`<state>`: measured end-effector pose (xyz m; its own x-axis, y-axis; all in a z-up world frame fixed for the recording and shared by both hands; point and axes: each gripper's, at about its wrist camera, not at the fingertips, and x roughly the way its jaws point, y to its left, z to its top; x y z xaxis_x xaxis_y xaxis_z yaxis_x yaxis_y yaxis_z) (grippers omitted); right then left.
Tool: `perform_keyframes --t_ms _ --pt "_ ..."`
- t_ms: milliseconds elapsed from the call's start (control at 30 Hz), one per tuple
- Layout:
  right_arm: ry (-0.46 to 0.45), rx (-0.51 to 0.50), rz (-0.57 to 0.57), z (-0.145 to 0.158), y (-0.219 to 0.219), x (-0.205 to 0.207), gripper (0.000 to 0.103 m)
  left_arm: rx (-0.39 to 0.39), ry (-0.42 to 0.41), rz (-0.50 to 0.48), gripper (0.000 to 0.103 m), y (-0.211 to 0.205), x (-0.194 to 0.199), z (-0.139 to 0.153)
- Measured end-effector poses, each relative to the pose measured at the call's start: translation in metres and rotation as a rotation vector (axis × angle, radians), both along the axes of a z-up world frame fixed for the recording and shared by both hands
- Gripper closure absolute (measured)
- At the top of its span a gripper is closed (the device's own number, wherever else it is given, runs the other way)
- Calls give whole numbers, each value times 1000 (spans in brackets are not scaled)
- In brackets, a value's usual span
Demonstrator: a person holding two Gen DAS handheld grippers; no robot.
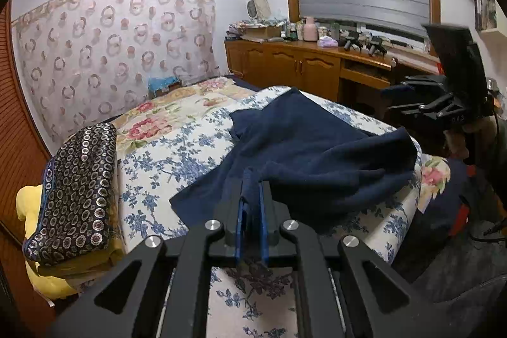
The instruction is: Fold small clothes
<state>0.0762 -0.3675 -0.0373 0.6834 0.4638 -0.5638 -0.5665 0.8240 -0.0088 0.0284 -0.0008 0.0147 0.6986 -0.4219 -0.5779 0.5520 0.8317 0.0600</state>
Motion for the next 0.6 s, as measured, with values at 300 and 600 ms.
perform_keyframes --t_ms 300,600 --pt "89 -83 296 -42 145 12 35 -77 62 95 60 57 -11 -10" --pt "190 -186 453 -88 219 0 35 -119 81 264 48 119 -10 -30"
